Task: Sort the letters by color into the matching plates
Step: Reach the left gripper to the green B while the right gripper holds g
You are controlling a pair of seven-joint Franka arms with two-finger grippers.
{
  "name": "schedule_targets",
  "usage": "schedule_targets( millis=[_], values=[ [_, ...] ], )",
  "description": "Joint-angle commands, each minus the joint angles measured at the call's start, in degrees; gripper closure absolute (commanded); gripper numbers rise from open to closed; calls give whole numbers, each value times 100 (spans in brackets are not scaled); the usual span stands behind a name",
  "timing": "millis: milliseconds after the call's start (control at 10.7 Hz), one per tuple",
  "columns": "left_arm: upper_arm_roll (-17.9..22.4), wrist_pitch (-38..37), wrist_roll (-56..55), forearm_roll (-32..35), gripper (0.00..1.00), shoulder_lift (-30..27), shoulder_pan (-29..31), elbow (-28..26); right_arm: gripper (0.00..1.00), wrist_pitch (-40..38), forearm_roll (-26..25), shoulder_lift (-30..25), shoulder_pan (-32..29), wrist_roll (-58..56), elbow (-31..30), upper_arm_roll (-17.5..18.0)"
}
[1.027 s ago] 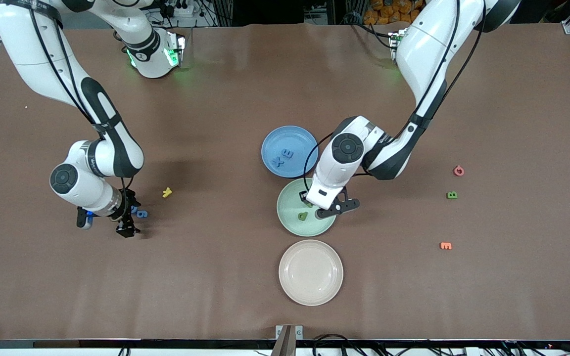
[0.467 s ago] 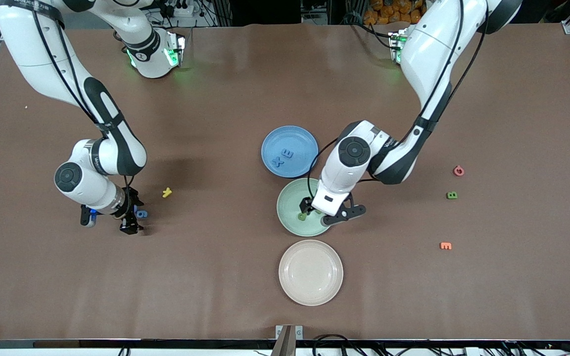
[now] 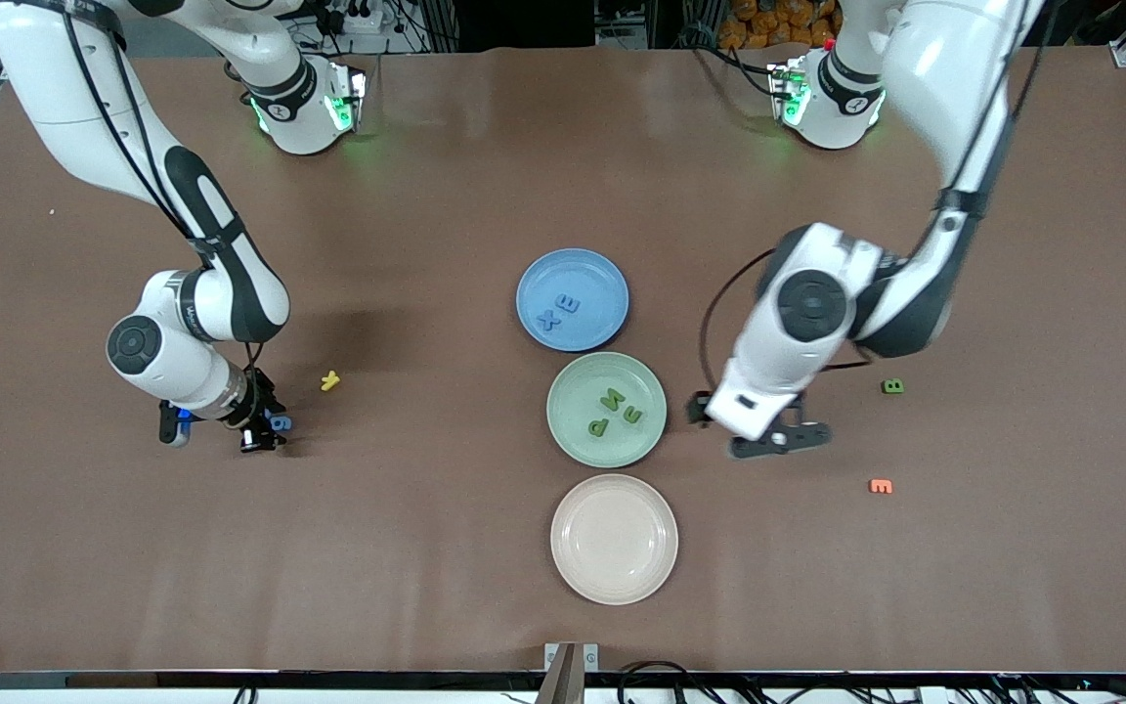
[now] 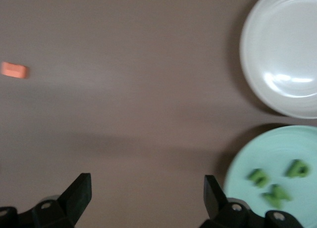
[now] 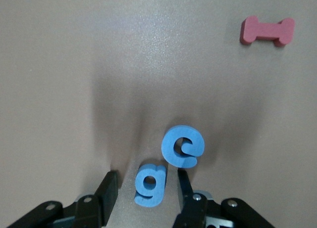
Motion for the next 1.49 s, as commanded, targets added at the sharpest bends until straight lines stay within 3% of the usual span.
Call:
schedule_targets(
  millis=[0, 93, 374, 560, 1401],
  values=[
    [-116, 115, 1171, 60, 0, -1176, 863, -1606, 48, 79, 60, -200, 4, -183, -274, 11],
    [-125, 307, 1435, 60, 0, -1379, 1083, -2010, 50, 88, 60, -191, 4, -201, -274, 11],
    [-116, 2017, 2417, 87, 0, -1653, 1795, -3522, 57, 176, 51, -165, 4, -271, -327, 20],
    [-116, 2207, 2930, 96, 0, -1435, 2314, -3605, 63, 202, 43, -156, 13, -280, -345, 20],
    [-116, 2550, 3090, 104, 0, -871, 2755, -3552, 77, 62, 7, -200, 153, -1457, -205, 20]
  ],
)
